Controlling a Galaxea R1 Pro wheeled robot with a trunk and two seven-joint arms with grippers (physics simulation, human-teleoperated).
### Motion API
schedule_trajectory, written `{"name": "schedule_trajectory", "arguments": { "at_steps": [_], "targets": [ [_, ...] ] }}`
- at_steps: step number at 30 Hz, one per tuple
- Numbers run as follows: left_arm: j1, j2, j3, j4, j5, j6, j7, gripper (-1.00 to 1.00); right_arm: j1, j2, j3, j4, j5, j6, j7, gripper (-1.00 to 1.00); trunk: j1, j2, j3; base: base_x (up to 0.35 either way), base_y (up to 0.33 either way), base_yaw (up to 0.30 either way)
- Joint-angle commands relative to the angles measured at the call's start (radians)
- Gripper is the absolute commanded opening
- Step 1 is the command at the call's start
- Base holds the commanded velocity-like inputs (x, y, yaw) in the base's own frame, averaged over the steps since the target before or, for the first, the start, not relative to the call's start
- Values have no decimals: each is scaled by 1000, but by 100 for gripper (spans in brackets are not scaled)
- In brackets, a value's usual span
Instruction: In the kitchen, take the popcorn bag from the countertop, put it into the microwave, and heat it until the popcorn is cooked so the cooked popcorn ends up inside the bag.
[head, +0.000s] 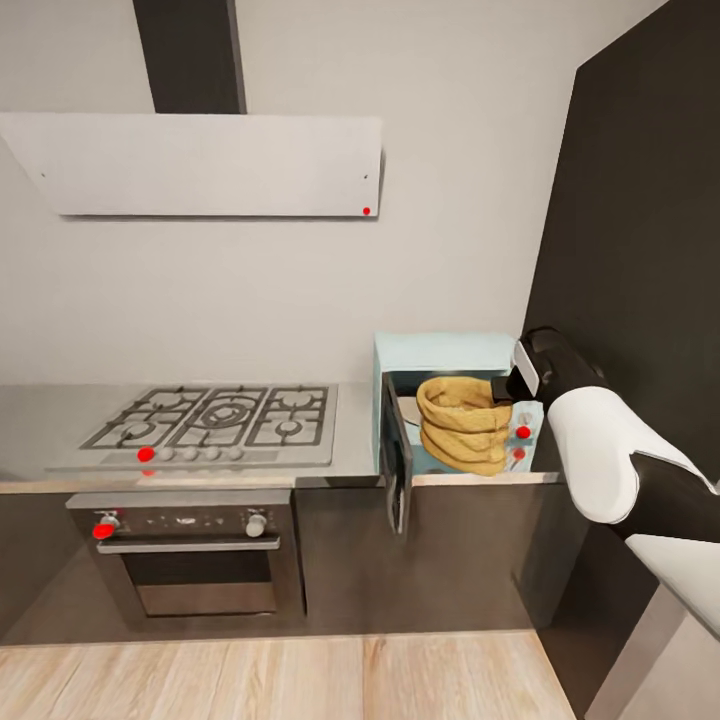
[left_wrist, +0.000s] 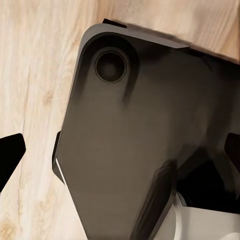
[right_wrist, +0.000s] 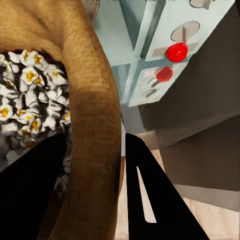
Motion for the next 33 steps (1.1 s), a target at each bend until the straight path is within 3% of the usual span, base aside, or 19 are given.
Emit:
{"name": "schedule_trajectory", "arguments": {
  "at_steps": [1,13,33],
  "targets": [
    [0,0,2,-1,3,-1,1,100,0,0,-6,2,-1,2,-5,-100,1,-1,-1,190,0,0],
    [0,0,2,-1,2,-2,1,100,0,0,-6,4,1,2,-5,-100,1,-1,-1,29,0,0],
    [0,0,3,-1,3,-1,1,100,0,0,-6,4,0,-4,-6,-100,1,-1,-1,148,0,0]
  ]
}}
